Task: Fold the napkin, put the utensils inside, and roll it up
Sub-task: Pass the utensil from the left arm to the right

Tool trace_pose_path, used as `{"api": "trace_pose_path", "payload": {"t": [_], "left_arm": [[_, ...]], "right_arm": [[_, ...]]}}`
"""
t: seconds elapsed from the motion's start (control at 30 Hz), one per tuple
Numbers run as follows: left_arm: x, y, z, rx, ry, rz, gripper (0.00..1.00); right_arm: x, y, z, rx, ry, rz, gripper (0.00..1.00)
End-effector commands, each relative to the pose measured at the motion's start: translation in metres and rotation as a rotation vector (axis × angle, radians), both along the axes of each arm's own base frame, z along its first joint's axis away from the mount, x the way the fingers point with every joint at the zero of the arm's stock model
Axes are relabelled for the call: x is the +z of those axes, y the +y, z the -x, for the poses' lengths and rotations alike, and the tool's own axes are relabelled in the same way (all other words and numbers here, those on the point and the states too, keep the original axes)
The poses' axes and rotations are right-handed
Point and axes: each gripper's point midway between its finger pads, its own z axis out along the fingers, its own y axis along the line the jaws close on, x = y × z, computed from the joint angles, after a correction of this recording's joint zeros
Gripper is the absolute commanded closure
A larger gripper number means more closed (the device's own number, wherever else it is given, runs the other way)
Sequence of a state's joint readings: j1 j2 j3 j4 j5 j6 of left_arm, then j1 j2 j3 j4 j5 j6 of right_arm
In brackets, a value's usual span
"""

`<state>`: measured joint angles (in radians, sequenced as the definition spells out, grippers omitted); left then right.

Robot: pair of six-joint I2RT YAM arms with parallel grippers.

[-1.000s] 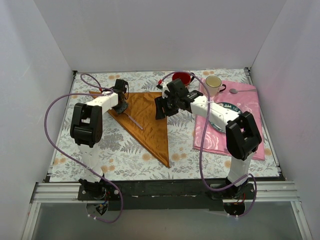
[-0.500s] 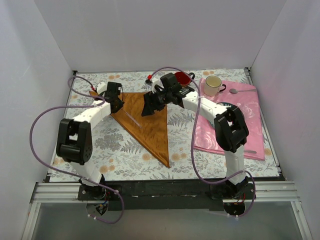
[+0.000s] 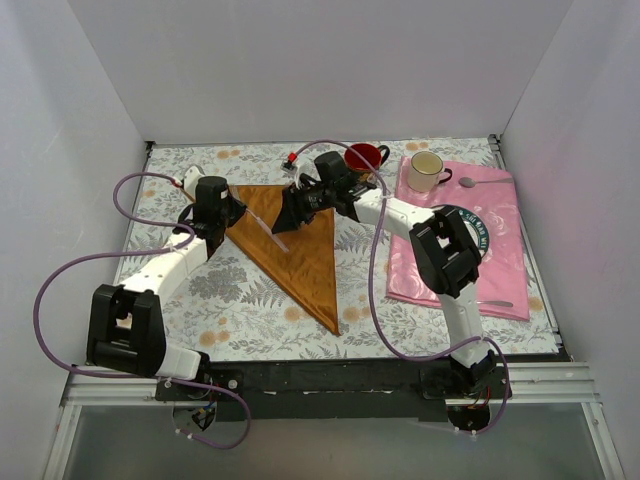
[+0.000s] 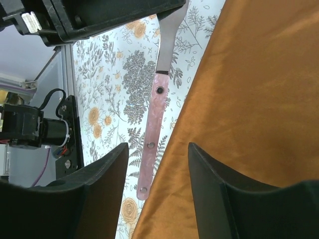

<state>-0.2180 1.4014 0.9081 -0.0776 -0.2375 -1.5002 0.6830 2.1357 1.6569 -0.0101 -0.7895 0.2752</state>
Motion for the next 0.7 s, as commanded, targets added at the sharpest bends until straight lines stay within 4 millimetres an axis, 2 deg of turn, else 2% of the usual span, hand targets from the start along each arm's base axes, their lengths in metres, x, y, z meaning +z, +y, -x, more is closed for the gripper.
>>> {"api": "trace_pose_path", "payload": {"t": [0.0,0.13,0.23,0.27,0.33,0.37,0.4,0.43,0.47,0.5,0.53,0.57,0.6,0.63,0.67], "left_arm": [[0.035,-0.002,0.001,-0.008,-0.100,0.033,1.00],[0.040,-0.001,0.002,0.003,-0.101,0.041,1.00],[0.040,-0.001,0.002,0.005,-0.096,0.045,1.00],[0.039,0.000,0.003,0.011,-0.093,0.040,1.00],[0.038,0.002,0.004,0.018,-0.086,0.036,1.00],[0.037,0.002,0.005,0.016,-0.077,0.026,1.00],[0.040,0.003,0.004,0.016,-0.075,0.021,1.00],[0.041,0.007,0.003,0.030,-0.066,0.013,0.92],[0.031,0.013,0.010,0.057,-0.004,0.000,0.68],[0.040,0.024,0.007,0.111,-0.007,-0.014,0.47],[0.042,0.030,0.008,0.136,0.004,-0.029,0.10],[0.036,0.038,0.017,0.161,0.058,-0.063,0.02],[0.042,0.053,0.019,0.227,0.061,-0.107,0.02],[0.054,0.060,0.020,0.257,0.051,-0.125,0.02],[0.054,0.069,0.028,0.290,0.080,-0.156,0.02]], "right_arm": [[0.011,0.016,0.007,0.050,-0.019,-0.064,0.43],[0.003,0.022,0.010,0.057,-0.021,-0.048,0.47],[0.000,0.024,0.009,0.050,-0.026,-0.035,0.54],[-0.003,0.023,0.008,0.041,-0.022,-0.021,0.63],[-0.004,0.023,0.007,0.034,-0.027,-0.012,0.74],[-0.005,0.022,0.004,0.019,-0.029,0.000,0.91],[-0.003,0.023,0.002,0.008,-0.037,0.001,0.99],[-0.008,0.022,0.003,-0.002,-0.027,0.028,0.99],[-0.009,0.022,-0.005,-0.049,-0.052,0.056,0.99],[-0.016,0.019,-0.005,-0.071,-0.041,0.106,0.99],[-0.021,0.023,-0.003,-0.080,-0.052,0.137,0.99],[-0.026,0.022,-0.011,-0.118,-0.090,0.176,0.99],[-0.023,0.026,-0.014,-0.132,-0.112,0.192,0.99],[-0.033,0.028,-0.008,-0.135,-0.105,0.239,0.99],[-0.038,0.028,-0.013,-0.164,-0.135,0.278,0.99]]}}
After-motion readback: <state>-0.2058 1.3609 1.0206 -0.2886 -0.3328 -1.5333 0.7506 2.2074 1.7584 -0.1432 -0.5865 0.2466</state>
